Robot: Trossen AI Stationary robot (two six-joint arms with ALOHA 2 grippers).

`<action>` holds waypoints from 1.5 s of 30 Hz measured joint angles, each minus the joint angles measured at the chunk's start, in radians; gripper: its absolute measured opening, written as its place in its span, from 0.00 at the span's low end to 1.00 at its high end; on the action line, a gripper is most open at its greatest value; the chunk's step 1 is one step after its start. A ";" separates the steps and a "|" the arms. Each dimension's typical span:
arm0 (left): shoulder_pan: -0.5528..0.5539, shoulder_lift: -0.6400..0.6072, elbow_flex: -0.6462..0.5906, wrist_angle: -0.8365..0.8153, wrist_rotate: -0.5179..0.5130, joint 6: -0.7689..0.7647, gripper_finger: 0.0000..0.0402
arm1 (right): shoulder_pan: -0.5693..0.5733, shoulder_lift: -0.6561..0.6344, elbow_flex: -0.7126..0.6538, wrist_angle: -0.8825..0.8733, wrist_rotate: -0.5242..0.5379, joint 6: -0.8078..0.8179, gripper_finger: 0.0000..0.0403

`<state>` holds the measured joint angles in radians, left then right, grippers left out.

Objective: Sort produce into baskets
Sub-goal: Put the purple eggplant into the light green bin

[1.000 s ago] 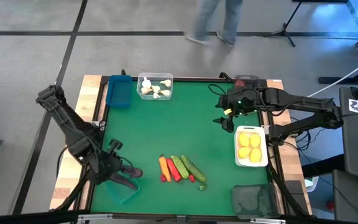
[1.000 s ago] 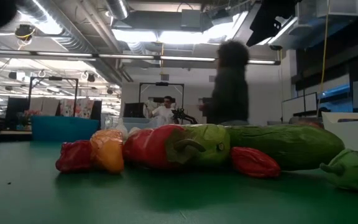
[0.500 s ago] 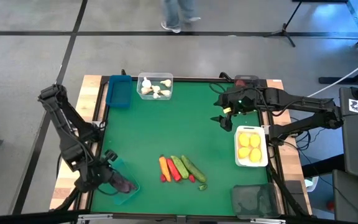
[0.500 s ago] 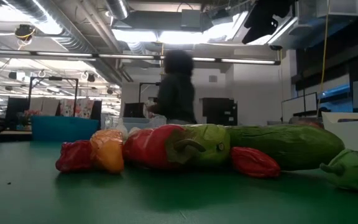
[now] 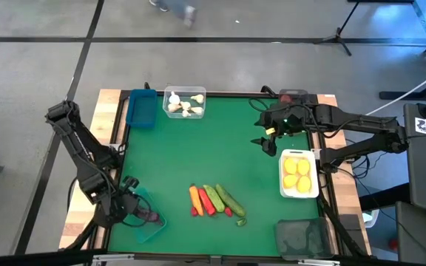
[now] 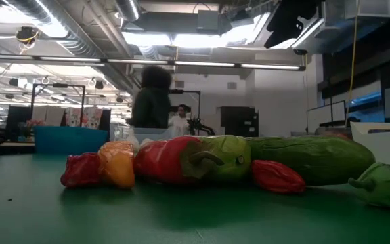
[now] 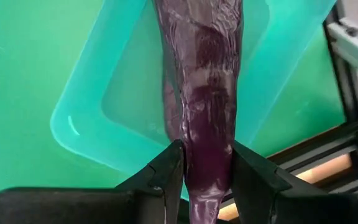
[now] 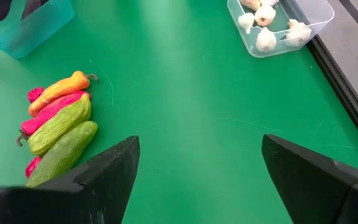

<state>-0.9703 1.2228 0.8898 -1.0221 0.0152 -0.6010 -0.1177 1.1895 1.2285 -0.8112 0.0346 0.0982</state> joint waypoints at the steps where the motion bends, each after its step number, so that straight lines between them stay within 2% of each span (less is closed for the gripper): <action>1: 0.004 0.000 0.000 0.009 0.012 0.000 0.28 | 0.000 0.000 0.000 0.000 0.000 0.000 0.83; 9: 0.010 0.000 0.000 0.039 0.093 0.010 0.28 | 0.000 0.000 0.000 0.001 0.000 0.000 0.83; 15: 0.010 0.000 0.000 0.040 0.083 0.181 0.28 | 0.000 0.000 0.000 0.001 0.000 -0.001 0.83; 27: 0.010 0.000 0.000 0.079 0.032 0.191 0.28 | 0.000 0.000 0.000 0.002 0.000 -0.005 0.83; 32: 0.010 0.000 0.000 0.105 0.032 0.171 0.28 | 0.000 0.000 0.000 0.002 0.000 -0.005 0.83; 36: 0.010 0.000 0.000 0.108 0.009 0.070 0.28 | 0.000 0.000 0.000 0.002 0.000 -0.005 0.83; 45: 0.010 0.000 0.000 0.126 0.011 -0.010 0.28 | 0.000 0.000 0.000 0.002 0.000 -0.001 0.83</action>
<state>-0.9604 1.2228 0.8898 -0.8966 0.0263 -0.6111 -0.1178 1.1896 1.2285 -0.8096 0.0345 0.0975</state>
